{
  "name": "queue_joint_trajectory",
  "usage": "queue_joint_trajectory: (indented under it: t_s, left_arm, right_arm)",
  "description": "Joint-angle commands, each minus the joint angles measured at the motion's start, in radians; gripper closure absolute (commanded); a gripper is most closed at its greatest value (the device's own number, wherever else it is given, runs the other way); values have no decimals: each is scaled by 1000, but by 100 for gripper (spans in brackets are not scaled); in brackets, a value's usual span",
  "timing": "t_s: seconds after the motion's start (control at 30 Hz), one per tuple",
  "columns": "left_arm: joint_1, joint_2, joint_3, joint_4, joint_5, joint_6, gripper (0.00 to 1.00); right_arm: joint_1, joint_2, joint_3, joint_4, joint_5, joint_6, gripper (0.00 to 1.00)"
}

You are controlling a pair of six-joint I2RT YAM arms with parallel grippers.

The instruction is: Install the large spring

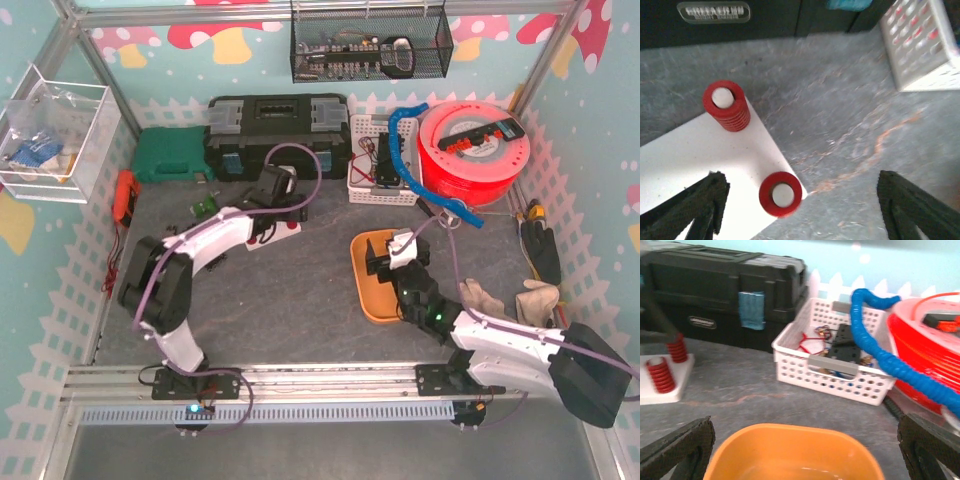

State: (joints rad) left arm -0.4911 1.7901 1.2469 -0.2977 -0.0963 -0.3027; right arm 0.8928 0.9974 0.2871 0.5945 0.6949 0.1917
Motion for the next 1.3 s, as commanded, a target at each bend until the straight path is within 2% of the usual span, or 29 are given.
queue_joint_trajectory:
  t_s: [0.0, 0.03, 0.07, 0.27, 0.4, 0.47, 0.63, 0.8, 0.83, 1.03, 1.1, 1.17, 1.27]
  left_arm:
    - [15, -186, -136, 228, 56, 6, 9]
    - [17, -223, -180, 283, 52, 10, 3]
    - [21, -263, -226, 345, 36, 17, 1]
    - [61, -460, -508, 689, -82, 137, 1]
    - [156, -551, -701, 867, -25, 301, 1]
    - [196, -574, -771, 936, -39, 321, 1]
    - [306, -534, -843, 979, 18, 275, 1]
    - [320, -391, -907, 1195, 76, 291, 1]
    - [320, -386, -887, 1154, 99, 293, 1]
    - [336, -340, -947, 1369, 113, 385, 1]
    - [351, -343, -936, 1343, 136, 374, 1]
    - [364, -338, -933, 1344, 160, 368, 1]
    - [374, -335, -926, 1334, 180, 363, 1]
  right_arm:
    - [-81, -10, 21, 17, 72, -11, 1]
    - [-116, -15, 29, -2, 86, -1, 1]
    - [-171, -22, 39, -33, 90, 2, 1]
    - [-449, -82, 25, 18, 9, -47, 1]
    - [-552, -52, -14, 102, -74, -91, 1]
    - [-593, -8, -28, 144, -139, -129, 1]
    - [-683, 123, -40, 255, -186, -187, 1]
    - [-770, 230, -65, 384, -331, -150, 1]
    - [-774, 255, -68, 418, -340, -154, 1]
    - [-815, 438, -64, 628, -397, -191, 1]
    - [-838, 491, -48, 646, -455, -181, 1]
    - [-869, 477, -31, 586, -511, -156, 1]
    - [-884, 488, -58, 642, -561, -160, 1]
